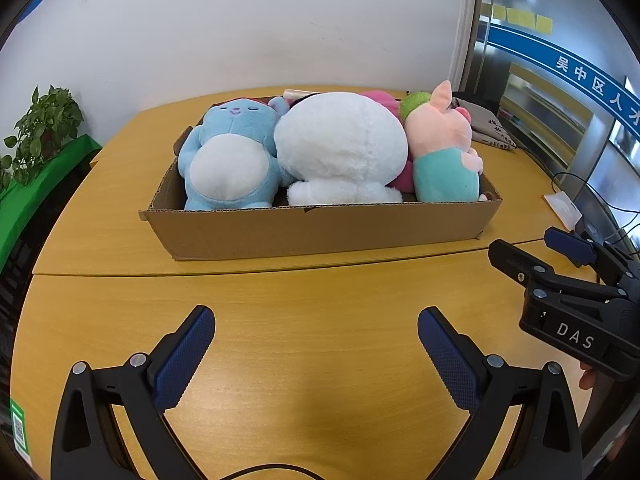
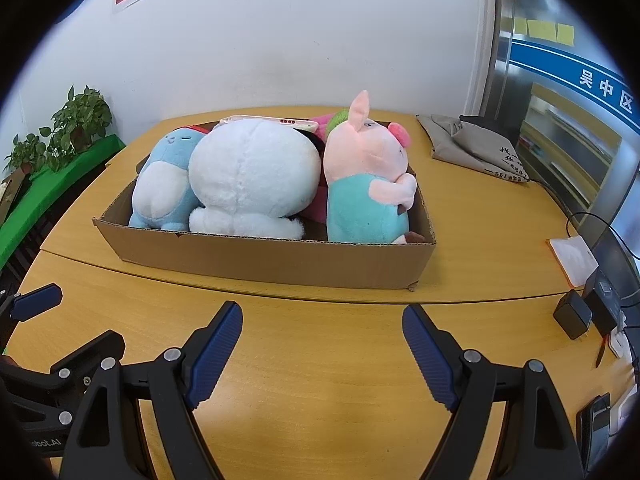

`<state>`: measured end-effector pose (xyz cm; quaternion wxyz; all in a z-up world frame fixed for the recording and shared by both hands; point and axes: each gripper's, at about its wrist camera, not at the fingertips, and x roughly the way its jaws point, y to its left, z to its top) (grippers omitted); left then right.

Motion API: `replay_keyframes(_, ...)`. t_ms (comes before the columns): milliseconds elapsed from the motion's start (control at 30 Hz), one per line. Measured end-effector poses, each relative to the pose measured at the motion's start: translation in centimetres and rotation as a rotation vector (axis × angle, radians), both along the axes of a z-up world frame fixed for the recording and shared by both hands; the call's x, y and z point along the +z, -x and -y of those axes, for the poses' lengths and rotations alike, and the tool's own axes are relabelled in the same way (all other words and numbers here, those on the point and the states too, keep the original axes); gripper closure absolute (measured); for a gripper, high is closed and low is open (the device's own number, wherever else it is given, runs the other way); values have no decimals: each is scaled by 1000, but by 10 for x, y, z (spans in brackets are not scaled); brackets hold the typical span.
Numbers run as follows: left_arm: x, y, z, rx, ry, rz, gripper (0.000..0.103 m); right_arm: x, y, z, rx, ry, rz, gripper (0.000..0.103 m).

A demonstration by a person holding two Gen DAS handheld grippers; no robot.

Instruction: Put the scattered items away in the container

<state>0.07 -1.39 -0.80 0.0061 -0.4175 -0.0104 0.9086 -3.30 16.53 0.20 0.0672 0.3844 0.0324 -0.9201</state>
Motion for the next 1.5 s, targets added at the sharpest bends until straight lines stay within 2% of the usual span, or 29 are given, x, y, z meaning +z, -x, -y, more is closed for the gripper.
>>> replay_keyframes(367, -46, -4, 79, 0, 9, 44, 0, -34, 13, -40, 70, -2, 52, 21)
replay_keyframes(600, -75, -6, 130, 0, 16, 73, 0, -96, 14, -97, 150, -23, 155, 21)
replay_keyframes(733, -91, 1, 149, -13, 40, 95, 0, -116, 22, -111, 127, -34, 185, 20)
replay_keyframes(800, -98, 9, 155, -14, 53, 106, 0, -118, 23, -108, 140, -35, 177, 11)
replay_keyframes(867, -106, 15, 158, -16, 57, 119, 0, -119, 24, -105, 154, -36, 169, 8)
replay_keyframes(900, -110, 18, 159, -12, 58, 128, 0, -119, 25, -103, 161, -36, 165, 1)
replay_keyframes(933, -111, 19, 163, -8, 45, 121, 0, -120, 25, -102, 168, -37, 161, 0)
replay_keyframes(1000, -113, 21, 169, -1, 18, 109, 0, -121, 26, -99, 181, -37, 153, 0)
replay_keyframes(1133, -116, 24, 176, -4, 14, 76, 0, -122, 29, -93, 204, -39, 142, 0)
replay_keyframes(1500, -108, 52, 190, -35, 12, 84, 0, -119, 34, -73, 220, -39, 141, 0)
